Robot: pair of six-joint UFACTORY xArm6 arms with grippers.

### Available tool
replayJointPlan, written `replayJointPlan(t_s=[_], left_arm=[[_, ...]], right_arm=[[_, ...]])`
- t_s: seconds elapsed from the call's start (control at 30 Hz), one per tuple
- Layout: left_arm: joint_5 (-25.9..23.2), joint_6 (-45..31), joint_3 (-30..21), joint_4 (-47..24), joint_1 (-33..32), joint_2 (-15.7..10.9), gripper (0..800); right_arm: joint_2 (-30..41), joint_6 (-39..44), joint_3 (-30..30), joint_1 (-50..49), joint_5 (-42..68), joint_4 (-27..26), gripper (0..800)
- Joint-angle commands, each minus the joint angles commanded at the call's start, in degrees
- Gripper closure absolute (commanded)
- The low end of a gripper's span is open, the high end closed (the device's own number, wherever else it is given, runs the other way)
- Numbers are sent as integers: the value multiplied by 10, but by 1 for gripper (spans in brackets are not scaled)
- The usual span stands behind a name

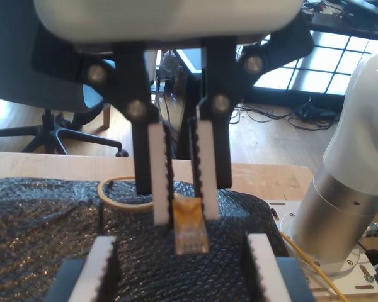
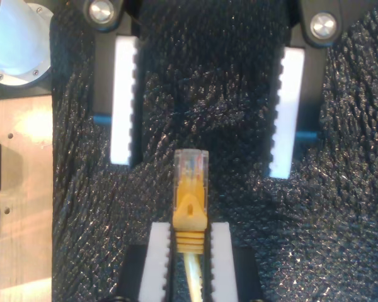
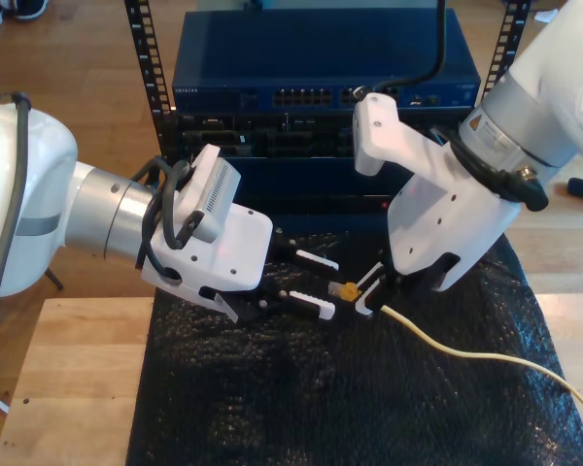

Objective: Grab the cable and plug it in

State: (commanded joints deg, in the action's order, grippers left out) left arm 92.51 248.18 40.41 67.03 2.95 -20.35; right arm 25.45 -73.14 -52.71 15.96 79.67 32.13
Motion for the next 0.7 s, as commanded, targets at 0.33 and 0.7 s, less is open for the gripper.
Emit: replayJointPlan(t_s=[0.33,0.7], left_arm=[[0,0,-1,1,0,0,410],[0,0,-2,1,0,0,545]], right_arm=[[-4,0,0,0,0,1,797],[-4,-1,0,0,0,1,797]])
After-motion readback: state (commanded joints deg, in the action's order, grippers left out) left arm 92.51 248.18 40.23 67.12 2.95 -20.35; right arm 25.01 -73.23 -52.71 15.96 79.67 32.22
